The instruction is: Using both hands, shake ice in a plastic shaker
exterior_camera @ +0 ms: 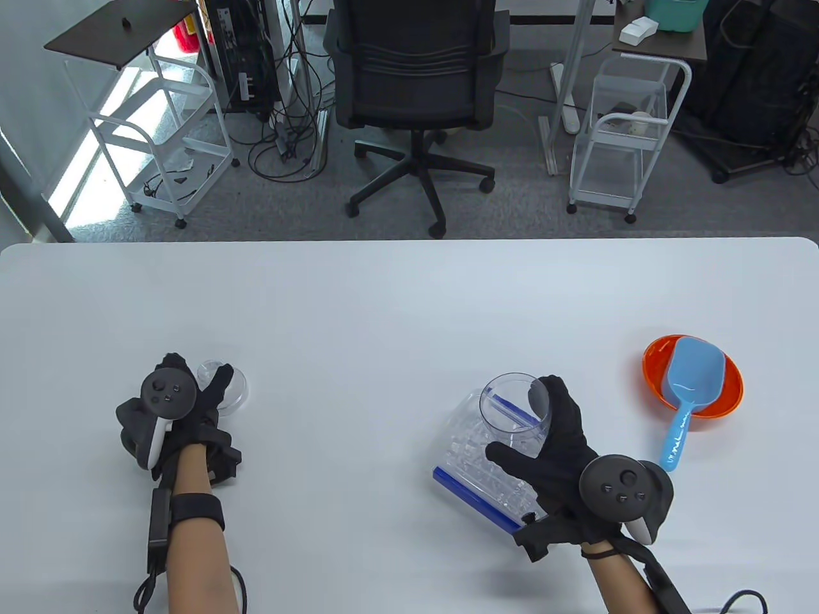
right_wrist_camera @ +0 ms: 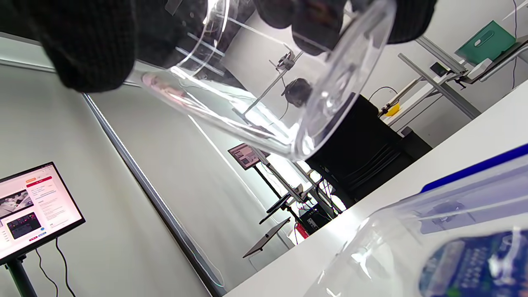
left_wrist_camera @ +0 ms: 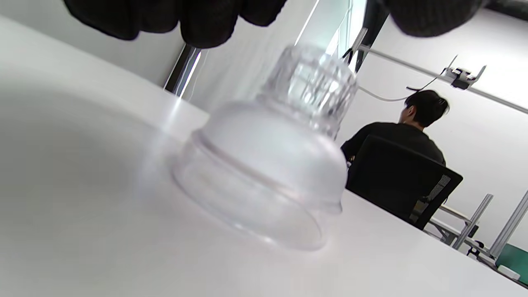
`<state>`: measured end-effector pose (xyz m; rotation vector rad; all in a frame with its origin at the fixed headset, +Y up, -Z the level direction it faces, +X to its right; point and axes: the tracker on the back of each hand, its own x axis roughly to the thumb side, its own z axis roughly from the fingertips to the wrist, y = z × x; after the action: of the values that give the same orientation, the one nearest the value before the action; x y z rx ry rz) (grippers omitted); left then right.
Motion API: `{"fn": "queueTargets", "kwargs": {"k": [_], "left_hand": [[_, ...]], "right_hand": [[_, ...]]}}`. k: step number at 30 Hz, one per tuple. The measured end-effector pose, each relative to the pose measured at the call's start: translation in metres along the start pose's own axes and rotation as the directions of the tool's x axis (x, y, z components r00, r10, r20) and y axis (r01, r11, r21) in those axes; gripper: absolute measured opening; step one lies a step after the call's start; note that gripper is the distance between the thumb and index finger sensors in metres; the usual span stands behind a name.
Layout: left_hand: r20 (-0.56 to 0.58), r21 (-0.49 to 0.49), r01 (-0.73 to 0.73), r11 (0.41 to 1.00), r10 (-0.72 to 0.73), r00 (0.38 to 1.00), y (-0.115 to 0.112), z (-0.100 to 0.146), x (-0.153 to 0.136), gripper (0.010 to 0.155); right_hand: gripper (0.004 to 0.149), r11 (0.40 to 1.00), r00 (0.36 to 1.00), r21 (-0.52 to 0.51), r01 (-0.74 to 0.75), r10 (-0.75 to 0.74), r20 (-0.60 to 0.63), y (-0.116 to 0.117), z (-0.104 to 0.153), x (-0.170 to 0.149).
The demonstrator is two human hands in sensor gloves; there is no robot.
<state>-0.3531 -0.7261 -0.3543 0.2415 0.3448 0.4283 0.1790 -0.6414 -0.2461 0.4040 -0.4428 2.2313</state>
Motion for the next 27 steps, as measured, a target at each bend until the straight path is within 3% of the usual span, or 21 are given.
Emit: {"fn": "queueTargets", "kwargs": {"k": [6,13,21,23,27], "left_hand": [[0.176,0.058,0.087,0.994,-0.096,0.980,0.023,0.027,0.015,0.088],[0.364,0.102,0.092,0.990,-0.123,0.923,0.047,0.063,0.044,0.081],[0.498,0.057,0.021,0.998,-0.047,0.866,0.031,0.091,0.054,0.080],[0.516,0.031,0.055,0.998,-0.063,0.854,0.029,0.091,0.054,0.080],[0.536,0.087,0.038,0.996,-0.079,0.840,0.038,0.092,0.055,0.079]], "right_hand": [[0.108,0.996,0.999,-0.081,-0.032,0.035,0.026,-0.011,0.000,0.012],[0.108,0.998,0.999,-0.059,0.015,-0.012,0.040,-0.008,-0.019,0.033],[0.109,0.996,1.000,-0.091,0.015,-0.013,0.027,-0.010,-0.065,0.075],[0.109,0.996,1.000,-0.089,0.023,-0.023,-0.003,-0.005,-0.081,0.085],[0.109,0.996,0.993,-0.060,0.067,-0.072,-0.096,0.020,-0.119,0.097]]}}
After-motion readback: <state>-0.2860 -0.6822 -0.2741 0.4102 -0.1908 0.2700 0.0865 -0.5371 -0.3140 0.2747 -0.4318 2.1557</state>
